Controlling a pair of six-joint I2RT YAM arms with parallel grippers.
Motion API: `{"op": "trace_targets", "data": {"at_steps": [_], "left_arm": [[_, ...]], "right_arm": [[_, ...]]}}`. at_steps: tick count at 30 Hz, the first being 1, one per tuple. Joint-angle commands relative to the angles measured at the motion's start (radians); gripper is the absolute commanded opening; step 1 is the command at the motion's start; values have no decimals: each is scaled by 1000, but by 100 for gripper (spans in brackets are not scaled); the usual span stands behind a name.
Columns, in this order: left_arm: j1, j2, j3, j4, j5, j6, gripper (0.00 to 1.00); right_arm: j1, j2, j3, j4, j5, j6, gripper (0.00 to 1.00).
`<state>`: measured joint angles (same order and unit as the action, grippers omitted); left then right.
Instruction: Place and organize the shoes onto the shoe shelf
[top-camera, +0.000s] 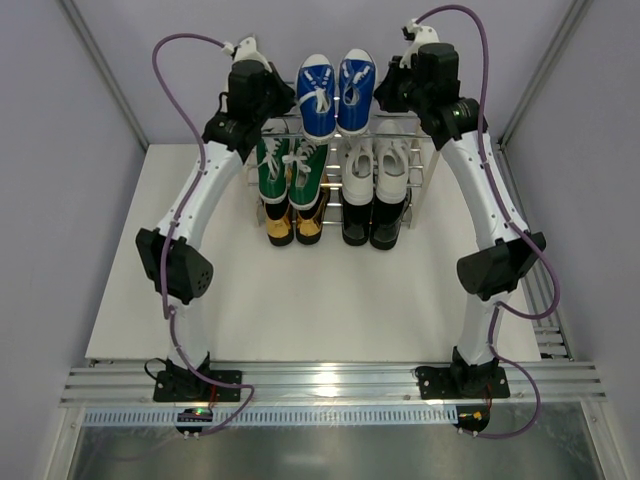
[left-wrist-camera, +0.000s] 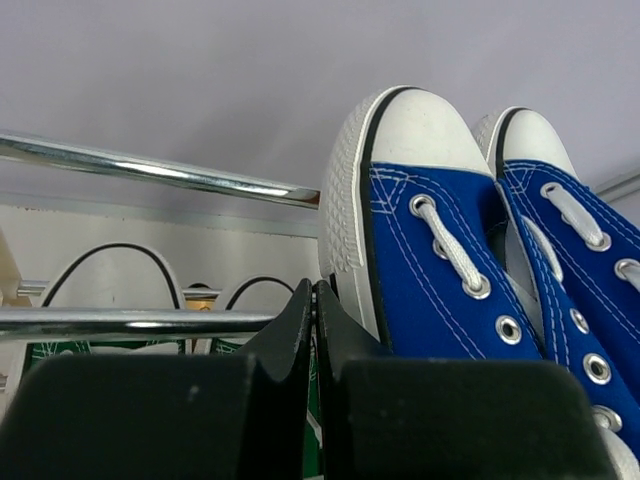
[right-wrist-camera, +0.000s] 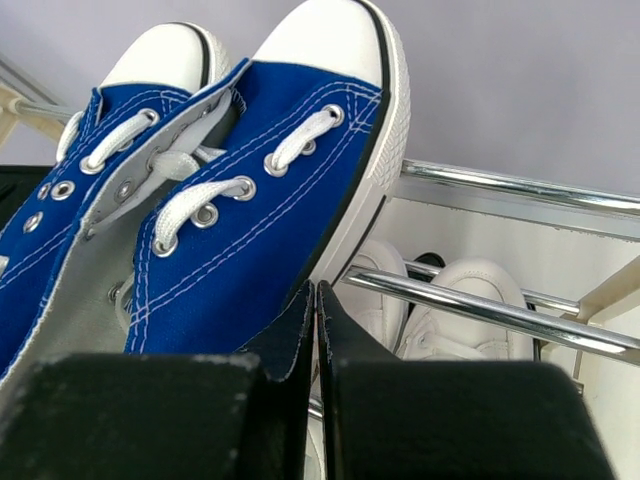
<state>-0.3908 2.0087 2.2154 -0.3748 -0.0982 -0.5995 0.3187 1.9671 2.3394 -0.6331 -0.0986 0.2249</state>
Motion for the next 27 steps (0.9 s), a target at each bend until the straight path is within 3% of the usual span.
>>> {"op": "trace_targets", "data": {"at_steps": [1, 7, 11, 16, 17, 20, 27], "left_arm": [[-8, -99, -16, 23, -3, 10, 0], [20, -269, -117, 160, -190, 182, 0], [29, -399, -238, 247, -221, 230, 0], [29, -638, -573, 306, -164, 134, 0], [27, -719, -717, 327, -158, 113, 0], [26, -867, -946, 361, -126, 54, 0], [27, -1021, -1202, 333, 67, -37, 0]], "right_arm": [[33, -56, -31, 68, 35, 24, 4], [33, -212, -84, 116, 316, -50, 4], [33, -355, -229, 191, 474, -91, 4], [36, -620, -558, 332, 418, -69, 4], [43, -720, -697, 351, 409, -38, 4], [89, -888, -948, 406, 399, -4, 4], [284, -1056, -1362, 475, 327, 62, 4]]}}
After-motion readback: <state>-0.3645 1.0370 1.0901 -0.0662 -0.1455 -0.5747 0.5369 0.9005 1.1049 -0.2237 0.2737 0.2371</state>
